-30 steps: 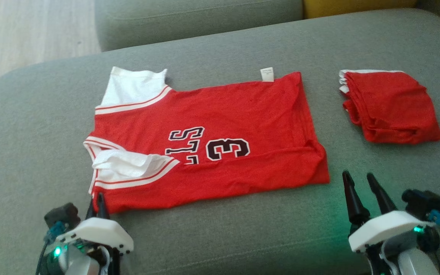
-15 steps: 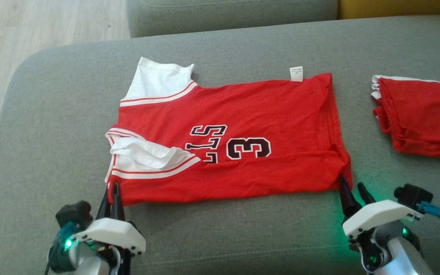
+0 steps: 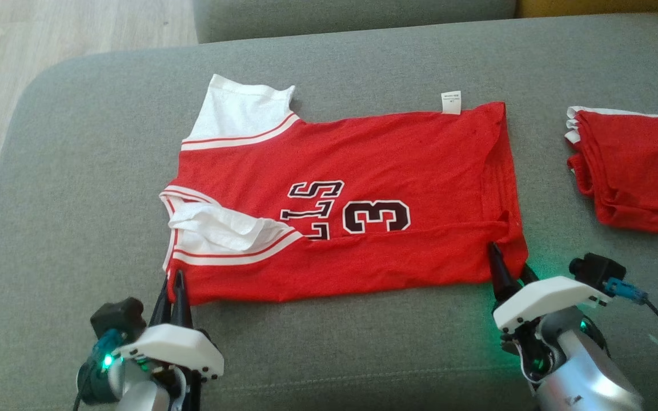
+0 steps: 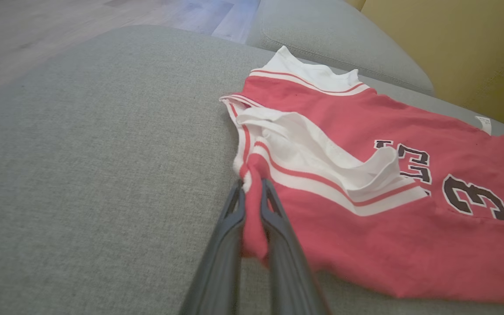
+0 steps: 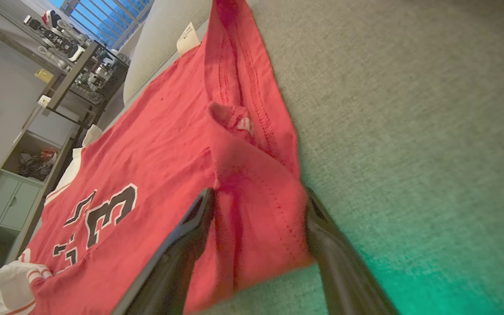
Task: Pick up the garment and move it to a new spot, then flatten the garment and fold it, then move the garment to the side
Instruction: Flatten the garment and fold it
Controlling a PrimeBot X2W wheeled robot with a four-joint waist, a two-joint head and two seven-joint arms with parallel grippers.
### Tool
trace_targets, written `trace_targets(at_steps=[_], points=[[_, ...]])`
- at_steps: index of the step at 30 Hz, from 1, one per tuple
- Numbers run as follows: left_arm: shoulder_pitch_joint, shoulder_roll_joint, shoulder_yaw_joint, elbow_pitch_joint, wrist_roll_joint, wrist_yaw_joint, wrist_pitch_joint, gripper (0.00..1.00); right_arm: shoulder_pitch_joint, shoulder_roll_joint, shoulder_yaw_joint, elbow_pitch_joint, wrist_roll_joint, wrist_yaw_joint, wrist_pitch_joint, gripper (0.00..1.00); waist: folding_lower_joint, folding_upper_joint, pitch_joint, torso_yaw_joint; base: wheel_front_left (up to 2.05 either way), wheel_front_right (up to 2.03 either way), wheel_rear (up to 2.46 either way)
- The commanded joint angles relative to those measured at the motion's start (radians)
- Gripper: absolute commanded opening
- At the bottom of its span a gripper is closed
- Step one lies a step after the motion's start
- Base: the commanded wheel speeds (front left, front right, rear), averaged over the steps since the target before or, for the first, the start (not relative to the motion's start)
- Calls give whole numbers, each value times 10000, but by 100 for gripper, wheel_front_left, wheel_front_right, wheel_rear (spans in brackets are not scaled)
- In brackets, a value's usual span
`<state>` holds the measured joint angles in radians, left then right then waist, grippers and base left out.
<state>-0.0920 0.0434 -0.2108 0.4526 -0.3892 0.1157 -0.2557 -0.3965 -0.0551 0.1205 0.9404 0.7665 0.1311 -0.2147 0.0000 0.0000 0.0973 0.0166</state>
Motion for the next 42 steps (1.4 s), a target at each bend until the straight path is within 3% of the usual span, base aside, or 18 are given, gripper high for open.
trace_targets(at_steps=[1, 11, 21, 35, 36, 37, 38, 39, 40, 41, 42], points=[[-378, 74, 283, -283, 37, 54, -60, 0, -302, 49, 429, 46, -47, -4, -111, 0, 0, 0, -15, -18, 0, 0, 0], [-224, 346, 119, -13, 152, 45, -10, 0, -352, 48, 268, 576, -663, -4, -413, 0, 0, 0, -446, -138, 0, 0, 0], [576, 574, 47, -113, 91, 97, 143, 0, 537, -152, -330, 108, -1329, -4, -292, 0, 0, 0, -1061, -342, 0, 0, 0], [1822, 978, -284, -874, 117, 190, 884, 0, 2546, -13, -1550, -2464, -2718, -4, 1450, 0, 0, 0, -1266, -445, 0, 0, 0], [1850, 968, -302, -911, 124, 220, 888, 7, 2679, 8, -1614, -2773, -2807, -4, 1649, 0, 0, 0, -1277, -447, 0, 0, 0], [1869, 954, -316, -936, 125, 249, 891, 26, 2815, 23, -1692, -3084, -2873, -4, 1852, 0, 0, 0, -1288, -446, 0, 0, 0], [1880, 942, -324, -955, 124, 280, 894, 42, 2948, 33, -1790, -3395, -2949, -4, 2033, 9, 0, 0, -1292, -447, 0, 0, 0], [1883, 930, -335, -962, 125, 311, 903, 62, 3075, 39, -1858, -3697, -2951, -4, 2184, 49, 0, 0, -1296, -443, 0, 0, 0], [1882, 919, -350, -951, 131, 344, 919, 91, 3200, 41, -1870, -3958, -2858, -4, 2351, 100, 0, 0, -1303, -442, 0, 0, 0], [1877, 917, -373, -932, 145, 364, 930, 100, 3321, 43, -1875, -4195, -2796, -4, 2495, 100, 0, 0, -1312, -447, 0, 0, 0], [1872, 917, -393, -917, 157, 378, 934, 100, 3430, 44, -1937, -4421, -2794, -4, 2570, 100, 0, 0, -1321, -454, 0, 0, 0]])
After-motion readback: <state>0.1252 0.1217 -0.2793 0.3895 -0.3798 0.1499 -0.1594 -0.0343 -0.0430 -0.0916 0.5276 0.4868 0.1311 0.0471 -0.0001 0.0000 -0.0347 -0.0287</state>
